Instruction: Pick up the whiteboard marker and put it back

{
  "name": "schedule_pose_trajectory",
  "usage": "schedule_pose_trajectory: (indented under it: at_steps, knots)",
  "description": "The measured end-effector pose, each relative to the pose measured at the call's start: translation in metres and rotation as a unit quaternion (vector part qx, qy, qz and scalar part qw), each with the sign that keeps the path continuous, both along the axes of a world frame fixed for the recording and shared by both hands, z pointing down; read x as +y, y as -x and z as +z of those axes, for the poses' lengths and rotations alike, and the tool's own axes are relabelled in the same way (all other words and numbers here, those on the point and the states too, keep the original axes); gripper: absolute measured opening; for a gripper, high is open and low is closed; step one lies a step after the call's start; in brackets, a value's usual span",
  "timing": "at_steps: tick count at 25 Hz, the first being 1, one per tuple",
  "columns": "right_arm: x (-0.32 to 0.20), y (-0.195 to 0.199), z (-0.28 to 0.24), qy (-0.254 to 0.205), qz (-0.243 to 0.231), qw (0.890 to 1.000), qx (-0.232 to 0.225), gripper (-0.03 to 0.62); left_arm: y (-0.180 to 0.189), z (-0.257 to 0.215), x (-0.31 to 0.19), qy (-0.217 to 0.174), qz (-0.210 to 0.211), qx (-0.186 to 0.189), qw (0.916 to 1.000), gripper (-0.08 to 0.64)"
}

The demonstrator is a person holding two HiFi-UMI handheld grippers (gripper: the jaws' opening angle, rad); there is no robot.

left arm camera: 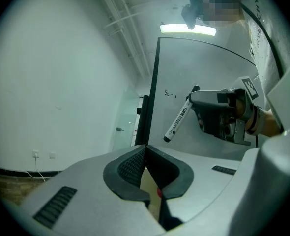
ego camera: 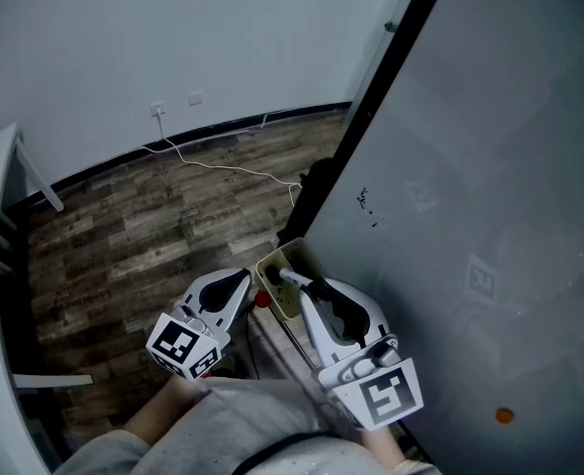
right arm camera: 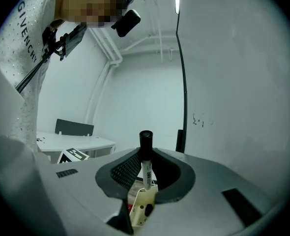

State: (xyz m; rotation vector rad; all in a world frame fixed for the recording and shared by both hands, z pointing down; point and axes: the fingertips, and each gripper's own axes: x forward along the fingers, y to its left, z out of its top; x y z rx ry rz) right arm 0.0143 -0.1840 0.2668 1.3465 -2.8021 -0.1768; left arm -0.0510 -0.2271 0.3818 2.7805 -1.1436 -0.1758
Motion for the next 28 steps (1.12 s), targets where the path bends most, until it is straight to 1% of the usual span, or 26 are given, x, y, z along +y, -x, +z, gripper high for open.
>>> schedule_pose_trajectory:
  at_steps: [10,18,24,28]
  knots:
    - [-0.004,-0.002,0.019,0.011,0.007,1.0,0.01,0.078,-0.006,0.009,0.002,0.009,0.004,-0.01,0.9999,0.015]
    - [-0.008,0.001,0.043,0.014,0.008,0.999,0.034,0.078,-0.013,0.019,0.002,0.02,0.008,-0.016,0.9996,0.015]
    - [-0.009,0.002,0.06,0.024,0.007,0.999,0.04,0.078,-0.01,0.028,0.005,0.035,0.005,-0.02,0.9992,0.015]
    - [-0.009,0.005,0.069,0.024,0.01,0.998,0.057,0.078,-0.008,0.032,0.007,0.041,0.002,-0.021,0.9989,0.015]
